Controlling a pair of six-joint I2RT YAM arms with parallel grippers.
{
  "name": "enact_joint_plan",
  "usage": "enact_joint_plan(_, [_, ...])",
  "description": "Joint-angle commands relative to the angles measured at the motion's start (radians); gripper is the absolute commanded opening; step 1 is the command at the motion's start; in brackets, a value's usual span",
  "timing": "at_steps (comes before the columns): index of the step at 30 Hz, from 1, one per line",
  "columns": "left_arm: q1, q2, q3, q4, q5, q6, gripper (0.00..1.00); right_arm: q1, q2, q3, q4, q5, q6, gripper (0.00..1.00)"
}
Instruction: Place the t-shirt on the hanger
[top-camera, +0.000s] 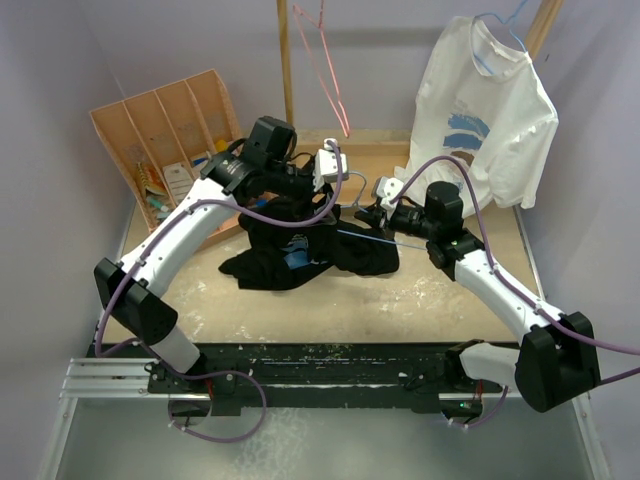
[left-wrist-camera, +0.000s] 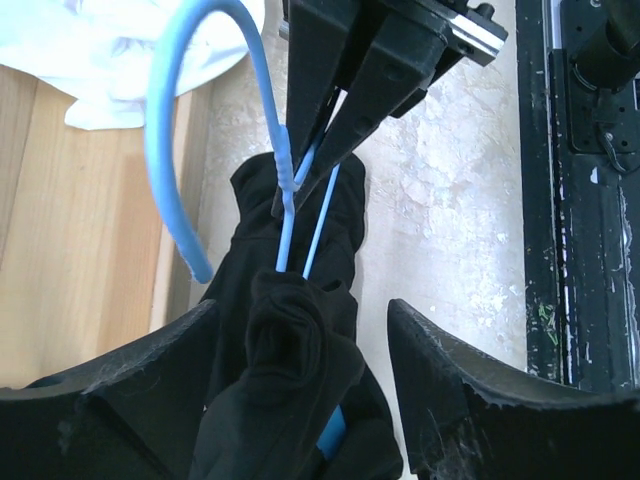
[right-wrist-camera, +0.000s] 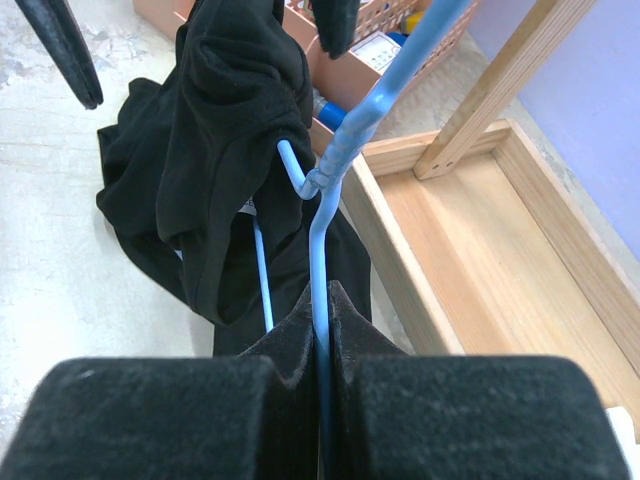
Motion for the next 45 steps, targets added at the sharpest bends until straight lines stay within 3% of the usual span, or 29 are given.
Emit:
enact_joint_plan(1, [-0.005, 0.008, 0.071, 0.027, 0.025, 0.02, 0.72, 0.003, -0.026, 0.001, 0.045, -0.034, -0.013, 0.0])
enact_joint_plan(14, [0.003, 0.111, 0.091, -0.058, -0.001, 0.116, 0.75, 0.003, -0.024, 0.007, 0.042, -0.04, -0.017, 0.0])
enact_joint_plan(27, [0.046, 0.094, 0.035, -0.069, -0.004, 0.157, 0.72, 0.003, -0.013, -0.002, 0.056, -0.043, -0.014, 0.0])
enact_joint_plan(39, [0.061, 0.068, 0.018, -0.062, 0.029, 0.151, 0.66, 0.003, -0.012, -0.004, 0.059, -0.039, -0.011, 0.0])
enact_joint_plan(45, [0.061, 0.055, 0.02, -0.063, 0.041, 0.144, 0.58, 0.004, -0.003, -0.004, 0.069, -0.039, -0.006, 0.0])
